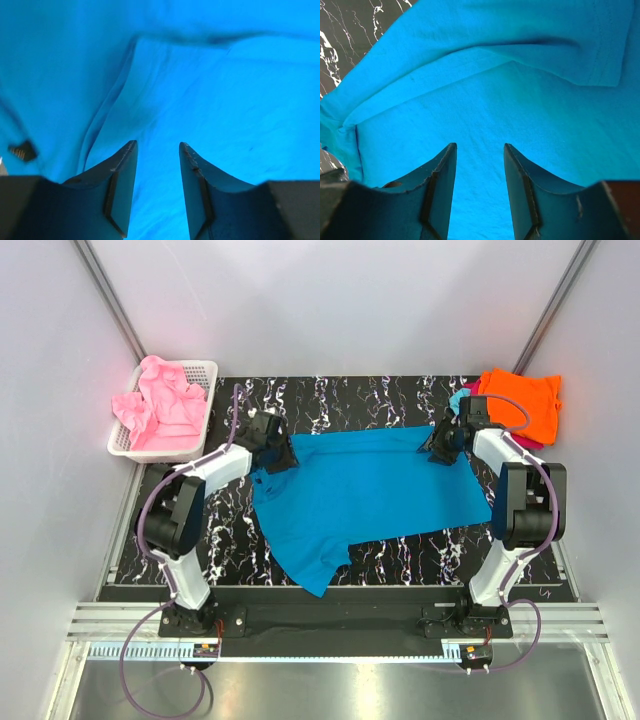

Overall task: Fold and stack the t-shirts
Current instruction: Fold the tshirt

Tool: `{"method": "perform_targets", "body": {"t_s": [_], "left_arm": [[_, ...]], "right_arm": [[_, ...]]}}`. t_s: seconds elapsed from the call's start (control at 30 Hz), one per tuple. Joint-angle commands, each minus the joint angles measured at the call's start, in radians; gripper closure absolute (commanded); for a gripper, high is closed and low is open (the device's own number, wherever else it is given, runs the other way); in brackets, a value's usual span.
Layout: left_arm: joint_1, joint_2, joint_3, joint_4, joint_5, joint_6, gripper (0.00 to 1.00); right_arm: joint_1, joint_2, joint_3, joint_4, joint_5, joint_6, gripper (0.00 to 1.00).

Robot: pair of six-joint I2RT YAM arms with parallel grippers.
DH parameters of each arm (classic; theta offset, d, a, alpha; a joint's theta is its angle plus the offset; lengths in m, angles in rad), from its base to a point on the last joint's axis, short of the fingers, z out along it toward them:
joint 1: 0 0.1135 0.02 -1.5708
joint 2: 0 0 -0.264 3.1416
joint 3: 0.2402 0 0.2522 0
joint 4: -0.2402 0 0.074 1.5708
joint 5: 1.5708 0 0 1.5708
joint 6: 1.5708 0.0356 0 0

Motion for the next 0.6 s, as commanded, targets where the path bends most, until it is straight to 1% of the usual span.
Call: {"method": "perform_targets", "body": {"t_s": [0.0,0.1,0.27,0.4,0.57], "left_arm": [[0.029,0.059,0.105,0.071,0.038,0.013,0.56],[0.049,0.117,0.172,0.062,0.038,0.016,0.56],[0.059,0.199,0.278,0.016,-0.027,0.028,0.57],[0.060,0.226,0.297,-0.004,-0.035,0.025,0.57],[0.060,0.225,0.275,-0.012,-0.036,0.013,0.57]], "right_arm": [[0.009,-0.025,0.013,0.013,0.001,-0.015,0.50],[0.009,-0.013,0.020,0.012,-0.002,-0.013,0.50],[0.009,0.006,0.025,0.012,0.003,-0.018,0.50],[0.009,0.021,0.034,0.013,0.006,-0.018,0.50],[0.009,0.026,0.037,0.012,0.008,-0.015,0.50]]}}
